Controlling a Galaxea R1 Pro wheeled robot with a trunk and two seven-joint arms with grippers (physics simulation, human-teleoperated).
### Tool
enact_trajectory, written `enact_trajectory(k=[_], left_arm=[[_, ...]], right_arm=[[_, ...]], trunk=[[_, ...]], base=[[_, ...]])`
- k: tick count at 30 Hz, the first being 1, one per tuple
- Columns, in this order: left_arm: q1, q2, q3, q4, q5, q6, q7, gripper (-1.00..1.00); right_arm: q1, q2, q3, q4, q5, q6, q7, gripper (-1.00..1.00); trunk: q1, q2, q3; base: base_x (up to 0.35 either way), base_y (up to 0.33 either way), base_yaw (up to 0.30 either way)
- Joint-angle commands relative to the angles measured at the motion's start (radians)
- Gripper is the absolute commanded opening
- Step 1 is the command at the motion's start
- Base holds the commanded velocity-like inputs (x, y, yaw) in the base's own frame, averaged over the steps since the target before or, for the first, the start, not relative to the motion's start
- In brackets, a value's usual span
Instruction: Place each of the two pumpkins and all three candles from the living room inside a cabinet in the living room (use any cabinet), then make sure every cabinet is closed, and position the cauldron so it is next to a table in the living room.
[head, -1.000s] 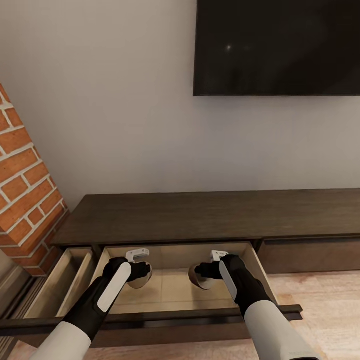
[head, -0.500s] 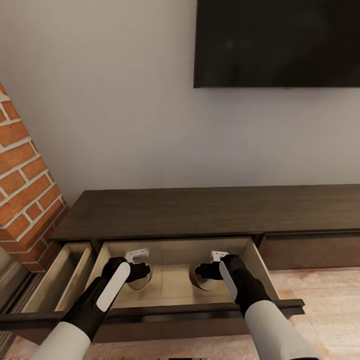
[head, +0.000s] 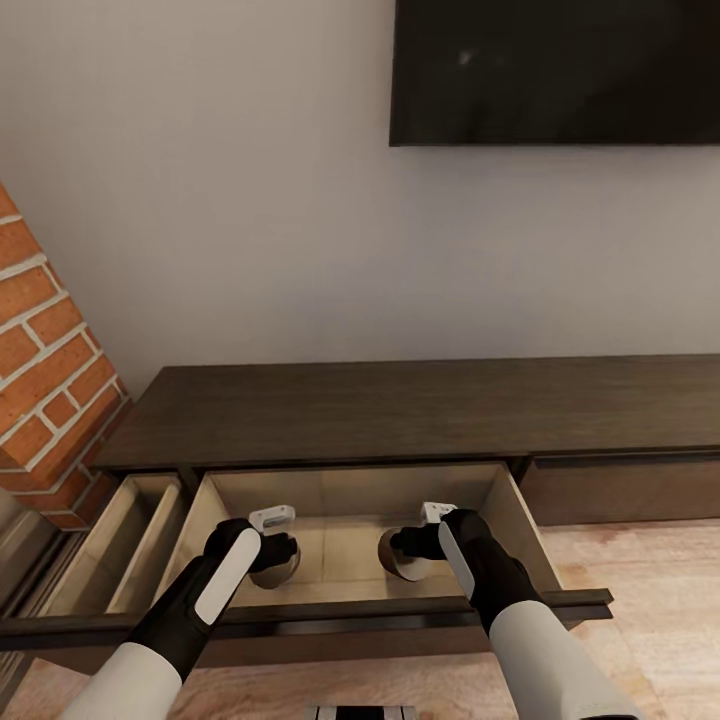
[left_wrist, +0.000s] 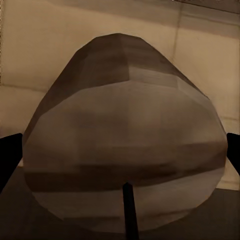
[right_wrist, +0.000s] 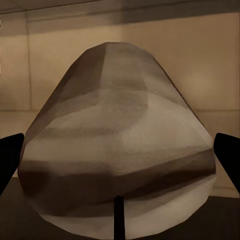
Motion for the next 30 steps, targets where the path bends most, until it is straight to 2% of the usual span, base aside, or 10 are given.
enact_trajectory(k=[1,4,8,17,30], left_arm=[[-0.001,0.001,-0.003,-0.002,0.011,0.0,0.01,-1.0],[-0.001,0.001,-0.003,-0.003,0.012,0.0,0.01,-1.0],[-0.001,0.001,-0.004,-0.003,0.012,0.0,0.01,-1.0],[-0.001,0.001,-0.003,-0.006,0.012,0.0,0.01,-1.0],[-0.001,0.001,-0.004,-0.004,0.014,0.0,0.01,-1.0]], right_arm=[[0.0,0.0,-0.001,-0.001,-0.007,0.004,-0.002,-1.0],[0.0,0.0,-0.001,-0.001,-0.007,0.004,-0.002,-1.0],[0.0,0.0,-0.001,-0.001,-0.007,0.004,-0.002,-1.0],[0.0,0.002,-0.001,-0.001,-0.005,0.004,-0.002,-1.0],[0.0,0.002,-0.001,-0.001,-0.005,0.003,-0.001,-1.0]], trunk=[[0.0,0.0,-0.001],[0.0,0.0,-0.001],[0.002,-0.001,-0.016],[0.002,-0.001,-0.016],[0.002,-0.001,-0.016]], base=[[0.0,0.0,0.0],[0.0,0.0,0.0],[0.0,0.0,0.0],[0.002,0.006,0.0],[0.045,0.095,0.0]])
